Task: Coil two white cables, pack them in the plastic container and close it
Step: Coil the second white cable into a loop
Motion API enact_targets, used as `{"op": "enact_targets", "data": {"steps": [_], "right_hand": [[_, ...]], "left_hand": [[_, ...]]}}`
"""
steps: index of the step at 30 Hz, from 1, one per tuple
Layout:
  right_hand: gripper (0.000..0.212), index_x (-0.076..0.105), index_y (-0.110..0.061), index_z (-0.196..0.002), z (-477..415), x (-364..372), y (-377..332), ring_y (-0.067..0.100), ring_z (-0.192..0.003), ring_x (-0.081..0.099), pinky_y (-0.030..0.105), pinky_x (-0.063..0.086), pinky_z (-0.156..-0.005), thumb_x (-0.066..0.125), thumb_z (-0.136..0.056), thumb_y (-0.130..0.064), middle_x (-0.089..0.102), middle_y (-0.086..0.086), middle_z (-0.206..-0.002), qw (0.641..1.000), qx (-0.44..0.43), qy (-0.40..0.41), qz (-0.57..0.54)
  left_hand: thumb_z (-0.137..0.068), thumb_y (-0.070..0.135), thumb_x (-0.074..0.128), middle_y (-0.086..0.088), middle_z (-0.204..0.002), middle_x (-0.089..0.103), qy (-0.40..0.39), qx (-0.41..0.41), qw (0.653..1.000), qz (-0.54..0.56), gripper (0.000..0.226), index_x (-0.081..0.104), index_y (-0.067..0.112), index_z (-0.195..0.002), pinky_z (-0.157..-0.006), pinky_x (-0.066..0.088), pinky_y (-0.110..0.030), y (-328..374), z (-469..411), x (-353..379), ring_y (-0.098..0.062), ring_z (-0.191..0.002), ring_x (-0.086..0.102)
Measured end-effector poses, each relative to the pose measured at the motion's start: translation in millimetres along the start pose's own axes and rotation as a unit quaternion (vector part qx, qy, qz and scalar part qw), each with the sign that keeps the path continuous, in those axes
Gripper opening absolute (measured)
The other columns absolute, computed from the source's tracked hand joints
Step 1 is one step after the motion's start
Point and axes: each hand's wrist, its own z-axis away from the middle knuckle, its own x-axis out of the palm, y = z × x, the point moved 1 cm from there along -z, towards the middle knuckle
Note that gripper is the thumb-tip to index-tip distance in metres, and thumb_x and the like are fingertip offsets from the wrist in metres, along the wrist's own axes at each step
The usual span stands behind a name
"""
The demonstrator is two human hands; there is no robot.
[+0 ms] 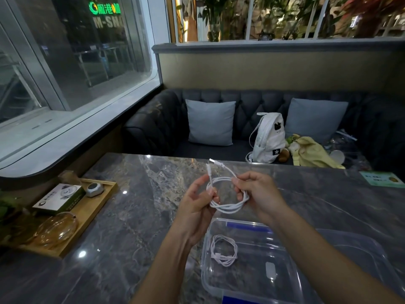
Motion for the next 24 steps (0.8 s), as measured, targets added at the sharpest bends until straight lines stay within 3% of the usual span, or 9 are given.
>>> {"op": "enact_targets", "data": {"steps": [2, 4, 7, 10, 14, 20, 24], "right_hand": [[0.008, 0.060, -0.001, -0.073, 1.7, -0.7, -0.5, 0.011, -0.036, 0.047, 0.021, 0.040, -0.036, 0.060, -0.081, 0.002, 0.055, 0.005, -0.050, 1.000, -0.005, 0.007, 0.006], [0.008, 0.060, -0.001, -0.075, 4.5, 0.8, 1.6, 0.011, -0.037, 0.048, 0.022, 0.041, -0.036, 0.059, -0.083, 0.001, 0.055, 0.007, -0.054, 1.000, -0.006, 0.013, 0.016], [0.011, 0.060, 0.000, -0.074, 8.0, 6.3, 5.8, 0.010, -0.038, 0.048, 0.023, 0.041, -0.036, 0.058, -0.085, -0.002, 0.057, 0.008, -0.056, 0.996, -0.044, 0.039, 0.060], [0.012, 0.059, -0.001, -0.074, 9.4, 8.4, 5.9, 0.008, -0.036, 0.049, 0.020, 0.042, -0.036, 0.056, -0.086, -0.002, 0.057, 0.007, -0.055, 0.987, -0.113, 0.048, 0.099], [0.012, 0.062, -0.013, -0.072, 10.2, 4.4, 6.6, 0.006, -0.039, 0.052, 0.019, 0.043, -0.036, 0.063, -0.082, -0.005, 0.060, 0.003, -0.055, 0.975, -0.154, 0.036, 0.156], [0.015, 0.056, -0.018, -0.074, 6.5, -0.9, 8.6, 0.005, -0.040, 0.053, 0.019, 0.043, -0.037, 0.067, -0.080, -0.009, 0.059, 0.002, -0.059, 0.956, -0.121, 0.000, 0.267], [0.014, 0.055, -0.012, -0.085, 5.6, -2.1, 11.4, 0.009, -0.041, 0.053, 0.023, 0.043, -0.037, 0.067, -0.079, -0.007, 0.059, 0.005, -0.059, 0.957, -0.080, -0.023, 0.279]], "left_hand": [[-0.070, 0.005, 0.070, -0.003, -0.063, 0.063, 0.039, 0.041, 0.988, -0.147, 0.029, 0.066, 0.017, -0.096, -0.053, 0.051, -0.021, 1.7, 2.0, 1.7, -0.012, -0.054, 0.058], [-0.078, 0.009, 0.069, 0.000, -0.059, 0.060, 0.092, 0.102, 0.950, -0.280, 0.015, 0.067, 0.023, -0.082, -0.049, 0.049, -0.021, 2.4, 4.2, 4.9, -0.011, -0.052, 0.057], [-0.087, 0.017, 0.059, 0.002, -0.060, 0.061, 0.156, 0.156, 0.907, -0.359, 0.007, 0.058, 0.023, -0.084, -0.049, 0.047, -0.025, -0.4, 5.1, 9.5, -0.008, -0.053, 0.058], [-0.089, 0.020, 0.056, 0.001, -0.062, 0.063, 0.184, 0.143, 0.899, -0.371, 0.004, 0.053, 0.022, -0.088, -0.054, 0.047, -0.029, -1.6, 5.2, 12.6, -0.010, -0.056, 0.059], [-0.085, 0.014, 0.061, 0.004, -0.048, 0.061, 0.185, 0.095, 0.928, -0.309, 0.008, 0.055, 0.011, -0.088, -0.045, 0.047, -0.026, 4.7, 1.8, 11.9, -0.007, -0.045, 0.057], [-0.082, 0.005, 0.064, 0.000, -0.050, 0.059, 0.163, 0.053, 0.940, -0.296, 0.009, 0.055, 0.007, -0.080, -0.036, 0.045, -0.021, 6.8, 3.5, 8.7, -0.007, -0.038, 0.055], [-0.083, 0.006, 0.063, -0.005, -0.058, 0.059, 0.156, 0.033, 0.928, -0.336, 0.015, 0.054, 0.003, -0.095, -0.037, 0.045, -0.021, 6.4, 5.3, 5.7, -0.005, -0.039, 0.054]]}}
